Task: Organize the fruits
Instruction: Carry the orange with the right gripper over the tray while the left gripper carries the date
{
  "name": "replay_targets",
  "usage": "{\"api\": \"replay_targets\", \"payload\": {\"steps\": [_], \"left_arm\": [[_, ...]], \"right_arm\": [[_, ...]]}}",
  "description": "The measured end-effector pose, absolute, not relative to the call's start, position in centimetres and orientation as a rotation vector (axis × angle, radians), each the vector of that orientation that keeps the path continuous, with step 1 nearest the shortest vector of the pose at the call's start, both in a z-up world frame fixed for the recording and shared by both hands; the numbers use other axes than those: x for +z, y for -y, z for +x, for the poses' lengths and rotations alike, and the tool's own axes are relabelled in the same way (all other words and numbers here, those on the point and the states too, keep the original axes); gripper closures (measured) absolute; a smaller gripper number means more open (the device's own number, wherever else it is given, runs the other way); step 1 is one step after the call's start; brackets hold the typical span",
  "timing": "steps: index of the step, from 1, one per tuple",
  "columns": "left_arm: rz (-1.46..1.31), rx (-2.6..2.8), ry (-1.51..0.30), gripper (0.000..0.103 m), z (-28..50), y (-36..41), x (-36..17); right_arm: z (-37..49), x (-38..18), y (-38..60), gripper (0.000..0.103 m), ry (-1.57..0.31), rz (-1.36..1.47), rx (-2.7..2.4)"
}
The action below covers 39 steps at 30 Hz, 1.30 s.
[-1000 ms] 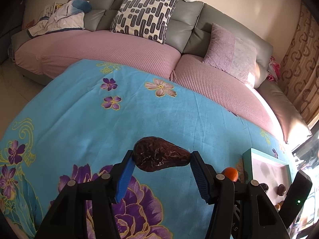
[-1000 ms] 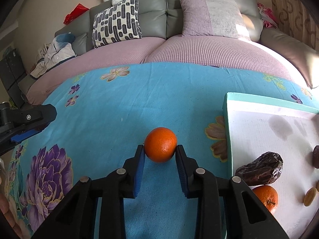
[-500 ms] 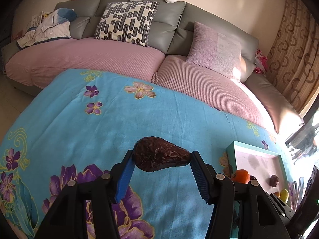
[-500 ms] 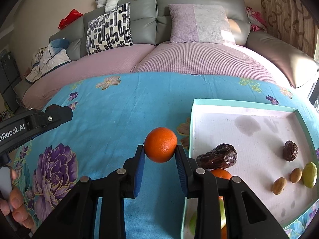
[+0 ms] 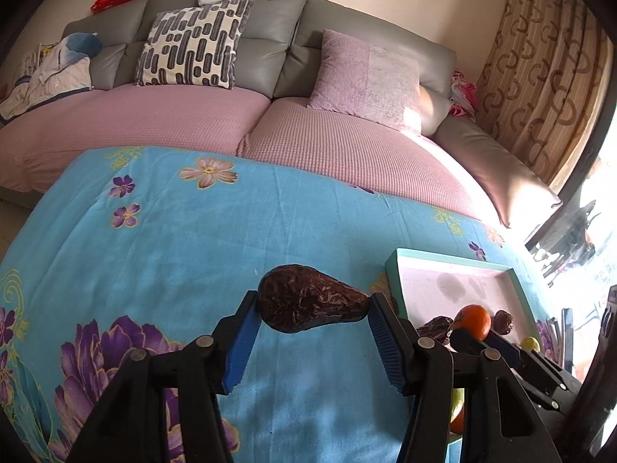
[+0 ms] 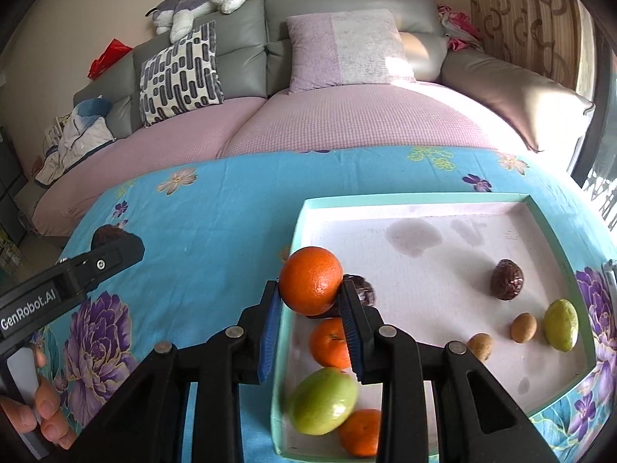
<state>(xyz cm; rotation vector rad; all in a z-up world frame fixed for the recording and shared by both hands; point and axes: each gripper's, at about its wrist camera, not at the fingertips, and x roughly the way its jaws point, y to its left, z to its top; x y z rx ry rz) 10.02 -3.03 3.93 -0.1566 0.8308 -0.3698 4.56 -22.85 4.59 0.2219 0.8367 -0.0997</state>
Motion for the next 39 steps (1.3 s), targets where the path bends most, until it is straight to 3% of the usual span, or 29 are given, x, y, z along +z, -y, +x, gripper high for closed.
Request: {"api": "replay_targets", "payload": {"steps": [22,39], "left_arm": [[0.116,-0.679,-0.881,0.043,4.2,17.1,2.8],[0.256,-0.656,-0.907,0.043,3.2,20.9,-0.1]], "right_arm": [[-1.4,6.2,35.5,0.07,-0.798,0.334,-0.361],[-0.2,1.6,36.6,0.07,-0.94,0.365,-0.293]]}}
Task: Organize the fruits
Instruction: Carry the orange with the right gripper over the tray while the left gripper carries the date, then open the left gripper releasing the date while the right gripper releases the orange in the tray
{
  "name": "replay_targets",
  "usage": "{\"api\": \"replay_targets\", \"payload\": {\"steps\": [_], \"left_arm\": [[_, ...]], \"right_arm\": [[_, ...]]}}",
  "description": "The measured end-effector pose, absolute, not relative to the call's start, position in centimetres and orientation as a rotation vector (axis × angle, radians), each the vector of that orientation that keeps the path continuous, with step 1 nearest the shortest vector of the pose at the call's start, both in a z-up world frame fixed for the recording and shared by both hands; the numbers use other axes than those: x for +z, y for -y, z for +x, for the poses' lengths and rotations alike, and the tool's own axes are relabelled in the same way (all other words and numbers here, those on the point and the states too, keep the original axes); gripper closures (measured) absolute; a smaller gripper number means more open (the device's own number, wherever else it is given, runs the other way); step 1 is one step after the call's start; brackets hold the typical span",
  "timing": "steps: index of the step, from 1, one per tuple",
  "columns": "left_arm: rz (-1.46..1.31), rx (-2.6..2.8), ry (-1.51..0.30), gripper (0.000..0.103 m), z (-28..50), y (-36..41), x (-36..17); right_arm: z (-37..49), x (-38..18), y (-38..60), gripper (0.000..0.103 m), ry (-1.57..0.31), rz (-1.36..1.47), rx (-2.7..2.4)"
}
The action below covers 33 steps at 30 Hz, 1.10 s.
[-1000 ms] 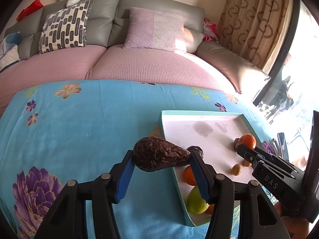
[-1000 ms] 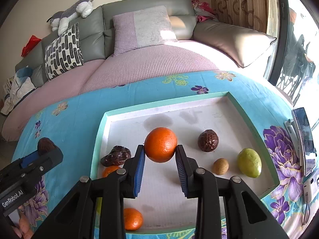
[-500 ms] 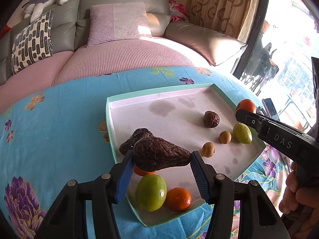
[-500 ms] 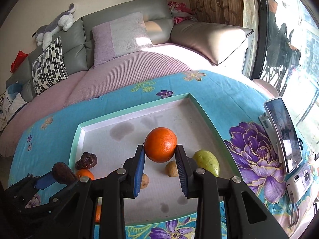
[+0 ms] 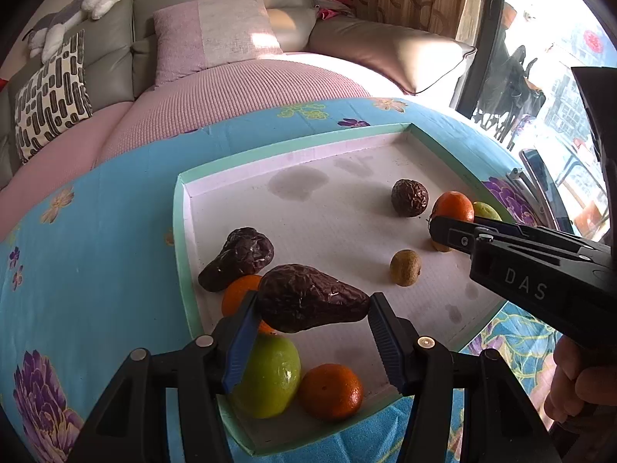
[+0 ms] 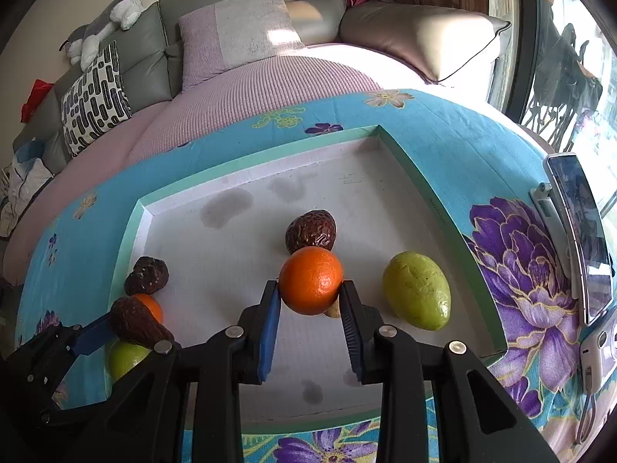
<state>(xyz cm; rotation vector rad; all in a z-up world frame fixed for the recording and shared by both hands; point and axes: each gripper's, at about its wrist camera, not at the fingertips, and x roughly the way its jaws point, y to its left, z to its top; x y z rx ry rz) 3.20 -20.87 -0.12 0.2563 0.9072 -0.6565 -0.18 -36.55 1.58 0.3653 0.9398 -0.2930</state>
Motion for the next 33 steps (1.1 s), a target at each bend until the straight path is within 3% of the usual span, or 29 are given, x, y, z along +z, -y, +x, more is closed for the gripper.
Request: {"api": "replay_targets", "payload": {"steps": [33], "left_arm": [[0.419,-0.714,-0.929,0.043,1.1,24.1,-1.5]], "right_arm": [[-1.2,2.0,38.2,0.07,-0.93,0.403,-0.283]]}}
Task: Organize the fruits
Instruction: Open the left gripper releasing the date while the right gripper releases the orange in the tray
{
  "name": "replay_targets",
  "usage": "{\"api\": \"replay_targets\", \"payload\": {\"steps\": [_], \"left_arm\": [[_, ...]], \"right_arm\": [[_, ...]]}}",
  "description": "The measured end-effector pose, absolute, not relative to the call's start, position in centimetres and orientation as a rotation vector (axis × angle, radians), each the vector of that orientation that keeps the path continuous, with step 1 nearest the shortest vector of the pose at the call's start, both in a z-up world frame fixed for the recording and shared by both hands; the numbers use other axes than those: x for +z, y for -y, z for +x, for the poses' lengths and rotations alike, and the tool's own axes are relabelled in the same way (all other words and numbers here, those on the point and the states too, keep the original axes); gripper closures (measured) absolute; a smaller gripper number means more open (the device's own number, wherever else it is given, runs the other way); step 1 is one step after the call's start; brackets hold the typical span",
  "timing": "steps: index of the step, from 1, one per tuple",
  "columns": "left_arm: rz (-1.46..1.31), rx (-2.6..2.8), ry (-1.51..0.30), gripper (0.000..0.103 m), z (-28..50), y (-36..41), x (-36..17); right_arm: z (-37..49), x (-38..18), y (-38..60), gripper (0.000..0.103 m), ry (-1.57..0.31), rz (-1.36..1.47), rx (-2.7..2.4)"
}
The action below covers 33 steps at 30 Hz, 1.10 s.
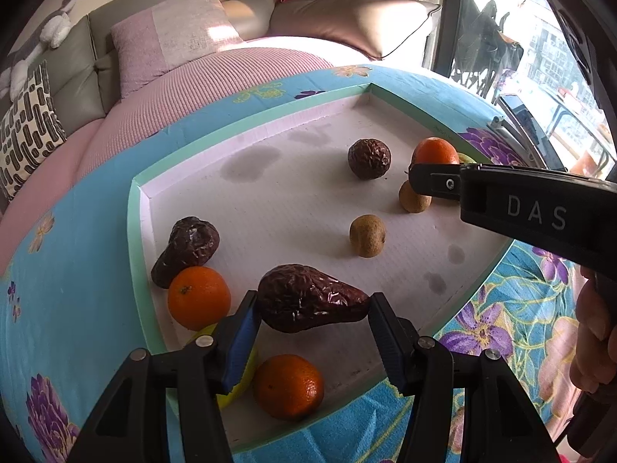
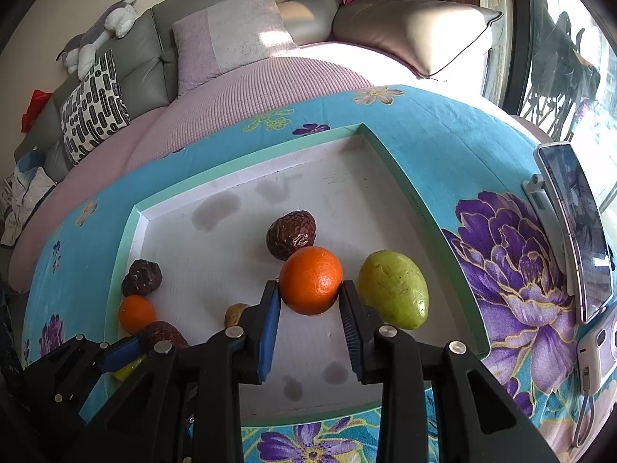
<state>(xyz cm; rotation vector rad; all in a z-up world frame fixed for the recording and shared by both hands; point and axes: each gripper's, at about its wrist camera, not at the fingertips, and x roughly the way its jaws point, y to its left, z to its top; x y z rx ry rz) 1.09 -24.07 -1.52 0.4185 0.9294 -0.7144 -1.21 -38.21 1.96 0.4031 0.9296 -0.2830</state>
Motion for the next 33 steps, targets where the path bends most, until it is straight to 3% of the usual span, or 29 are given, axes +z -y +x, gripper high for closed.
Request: {"api": "replay_targets", "payload": {"steps": [11,21,26,31,33], "left_arm": [[0.418,-0.705,-0.912,0.037,0.6,23.3,-0.7],[0.229,-0.548,-0.888,0.036,1.7,15.7,1.6],[0.146,-0.395,-0.912,0.029,3.5,11.2,0.8],[0.093,-0.301,-0.915,0.003,3.9,8.2,0.0],[0.077,-0.298,-0.909,0.001,3.7,7.6,-0.1]], "right_arm": [[-1.6,2.3,37.9,0.07,-0.932,0.395,-0.261],[-2.0,1.7,36.5,0.07,-0.979,0.365,-0.238],[-2.2,0.8,35.2,0.07,-1.018,0.334,-0.234],[-2.0,0.0,34.6,0.07,-1.04,0.314,-0.235],[-1.8,-0.1,34.4,0.07,-1.043,0.296,-0.245]]}}
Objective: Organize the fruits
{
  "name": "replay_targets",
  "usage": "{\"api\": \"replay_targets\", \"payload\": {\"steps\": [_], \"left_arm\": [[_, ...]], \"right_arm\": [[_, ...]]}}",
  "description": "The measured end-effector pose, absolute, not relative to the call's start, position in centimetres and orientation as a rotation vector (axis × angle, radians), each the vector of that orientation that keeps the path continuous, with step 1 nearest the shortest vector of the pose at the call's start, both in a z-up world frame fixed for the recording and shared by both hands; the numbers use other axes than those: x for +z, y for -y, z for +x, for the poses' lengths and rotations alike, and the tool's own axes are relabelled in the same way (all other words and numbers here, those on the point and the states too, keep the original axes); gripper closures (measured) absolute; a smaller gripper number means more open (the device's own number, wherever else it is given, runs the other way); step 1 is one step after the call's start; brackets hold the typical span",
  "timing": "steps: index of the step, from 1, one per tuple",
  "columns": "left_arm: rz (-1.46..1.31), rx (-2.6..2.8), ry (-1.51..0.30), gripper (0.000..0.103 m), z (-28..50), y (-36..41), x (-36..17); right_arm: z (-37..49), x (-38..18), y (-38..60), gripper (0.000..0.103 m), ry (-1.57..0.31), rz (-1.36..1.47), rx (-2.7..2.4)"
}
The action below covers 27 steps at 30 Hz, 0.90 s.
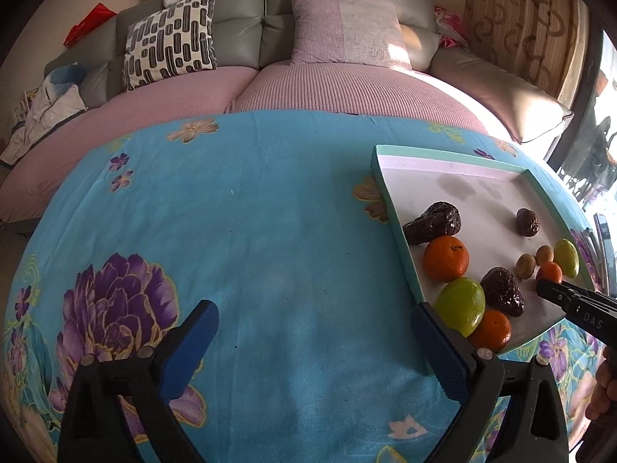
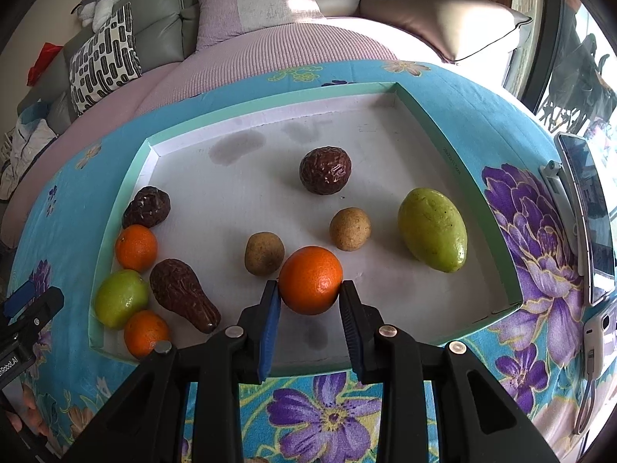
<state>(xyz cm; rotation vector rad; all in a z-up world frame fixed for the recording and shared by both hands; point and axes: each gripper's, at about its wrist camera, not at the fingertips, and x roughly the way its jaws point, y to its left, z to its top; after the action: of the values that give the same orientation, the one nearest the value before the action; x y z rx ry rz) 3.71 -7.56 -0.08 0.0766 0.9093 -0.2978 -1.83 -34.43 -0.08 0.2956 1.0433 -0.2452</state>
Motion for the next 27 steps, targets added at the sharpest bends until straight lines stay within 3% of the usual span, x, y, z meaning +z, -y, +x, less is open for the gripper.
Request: {"api": "replay_targets", "payload": {"steps": [15,17,21,23,27], "left_arm": [[0.077,-0.299,-0.924,0.0,1.7,6.2,-0.3],[0.082,-0.302,-0.92,0.0,1.4,6.1,-0.2],[0.091,-0.304,-0.912,0.0,0.9,6.0,0.2],[0.102,-0.3,-0.905,0.0,0.5,6.0,0.4],[0.13,-0.281,-0.903,0.0,-0.1,5.9,0.5]], "right_arm": [[-1.9,0.3,33.8,0.069,-1.028,0.257,-0.27],[-2.4,0.9,33.6,0.055,-1.008,0.252,-0.287],[-3.3,1.9,32.6,0.047,-0.976,0.234,-0.296],[-3.9,2.3,31.7,0.031,-0.955,0.23,-0.286],[-5.0,3.0,29.1,0.014,-0.909,0.211,-0.227]]}}
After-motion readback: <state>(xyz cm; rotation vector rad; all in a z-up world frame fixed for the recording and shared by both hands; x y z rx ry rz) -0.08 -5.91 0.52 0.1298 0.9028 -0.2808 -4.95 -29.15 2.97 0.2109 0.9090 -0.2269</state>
